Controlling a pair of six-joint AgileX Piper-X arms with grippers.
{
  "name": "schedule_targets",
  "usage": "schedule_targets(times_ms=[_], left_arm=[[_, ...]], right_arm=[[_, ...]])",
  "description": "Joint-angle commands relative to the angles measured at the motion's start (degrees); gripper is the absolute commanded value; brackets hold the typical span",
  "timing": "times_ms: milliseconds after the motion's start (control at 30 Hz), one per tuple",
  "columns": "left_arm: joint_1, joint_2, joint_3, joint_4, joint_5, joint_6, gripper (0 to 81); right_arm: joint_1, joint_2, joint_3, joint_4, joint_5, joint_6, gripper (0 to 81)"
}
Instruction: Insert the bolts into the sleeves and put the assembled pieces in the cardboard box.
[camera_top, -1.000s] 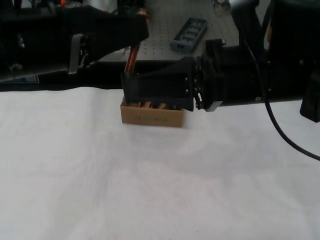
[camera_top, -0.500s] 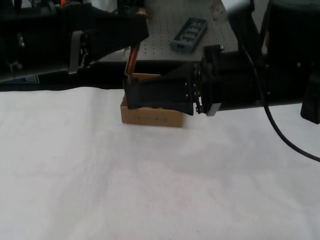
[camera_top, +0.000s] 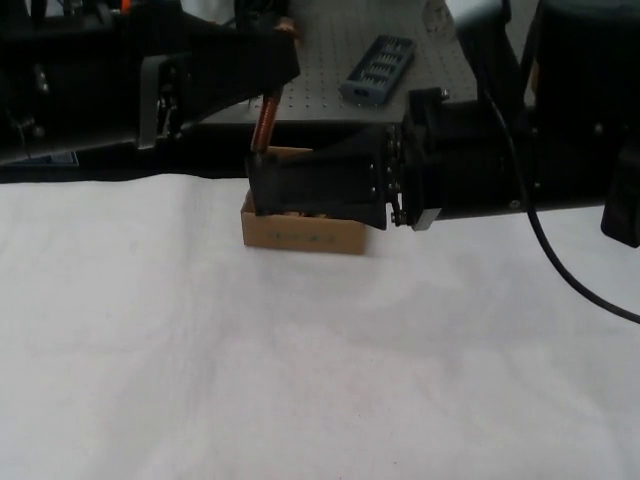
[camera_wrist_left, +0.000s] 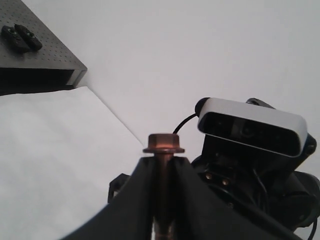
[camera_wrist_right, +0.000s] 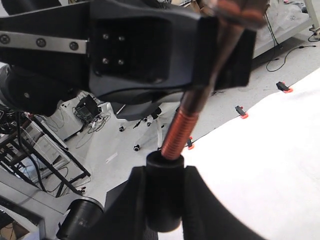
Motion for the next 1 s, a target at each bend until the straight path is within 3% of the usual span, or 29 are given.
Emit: schedule_targets(times_ms=[0,300,567,967], left_arm=[[0.0,-0.3,-0.3,-1.2,1.2,-0.6,0.6],[0.0,-0.3,-0.3,-1.2,1.2,-1.5,0.6],[0.0,-0.3,-0.3,-1.2,1.2,-1.0,0.6],[0.0,-0.3,-0.3,-1.2,1.2,-0.9,0.6]], right_arm=[[-0.2,-0.2,-0.1,-2.0,0.1,0.0,2.8],[-0.2,-0.2,-0.1,-2.6,2.5,1.2,2.8],[-3.0,-0.2,-0.1,-2.6,2.5,2.2,2.8],[-6.2,-0.2,-0.1,-2.6,-1.8,2.3,2.8]])
